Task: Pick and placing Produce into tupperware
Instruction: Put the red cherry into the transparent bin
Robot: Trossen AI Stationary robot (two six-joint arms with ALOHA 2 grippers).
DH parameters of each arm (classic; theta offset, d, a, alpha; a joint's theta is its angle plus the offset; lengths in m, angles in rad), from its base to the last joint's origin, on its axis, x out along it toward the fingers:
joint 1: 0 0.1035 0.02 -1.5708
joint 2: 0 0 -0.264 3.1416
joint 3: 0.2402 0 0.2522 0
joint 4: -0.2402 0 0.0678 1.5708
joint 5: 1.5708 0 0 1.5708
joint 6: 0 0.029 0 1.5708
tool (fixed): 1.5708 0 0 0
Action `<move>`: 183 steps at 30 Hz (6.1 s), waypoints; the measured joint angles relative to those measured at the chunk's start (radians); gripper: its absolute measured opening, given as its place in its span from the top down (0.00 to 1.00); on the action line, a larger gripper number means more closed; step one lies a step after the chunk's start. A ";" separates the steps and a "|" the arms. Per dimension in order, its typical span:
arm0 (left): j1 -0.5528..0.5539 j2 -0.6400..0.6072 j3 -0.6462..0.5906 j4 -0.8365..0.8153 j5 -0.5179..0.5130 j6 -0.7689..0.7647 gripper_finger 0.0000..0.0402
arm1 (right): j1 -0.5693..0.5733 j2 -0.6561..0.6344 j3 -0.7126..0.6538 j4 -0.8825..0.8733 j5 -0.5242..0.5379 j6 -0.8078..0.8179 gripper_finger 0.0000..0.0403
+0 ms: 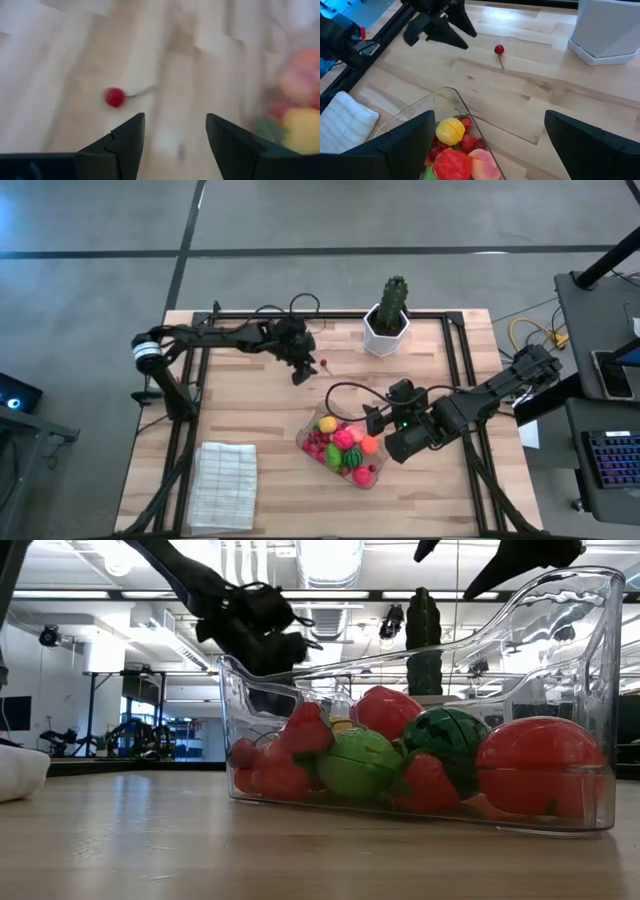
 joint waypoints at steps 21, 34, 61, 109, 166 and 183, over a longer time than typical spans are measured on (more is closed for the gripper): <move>0.028 0.202 0.253 -0.167 -0.297 -0.526 0.51 | -0.033 0.000 -0.003 0.004 0.001 0.034 0.09; -0.003 0.201 0.241 -0.165 -0.267 -0.736 0.51 | -0.033 0.000 -0.005 0.005 0.001 0.034 0.09; -0.006 0.241 0.377 -0.323 -0.377 0.731 0.51 | -0.030 0.000 -0.007 0.001 -0.049 -0.019 0.09; -0.033 0.400 0.420 -0.271 -0.266 0.540 0.51 | -0.030 0.000 -0.022 -0.001 -0.080 0.033 0.09; -0.067 0.300 0.404 -0.273 -0.245 0.496 0.84 | -0.031 -0.014 -0.013 -0.006 0.003 0.099 0.09; -0.236 0.023 0.396 -0.300 -0.003 0.260 0.84 | -0.040 -0.291 -0.011 -0.094 0.248 -0.033 0.09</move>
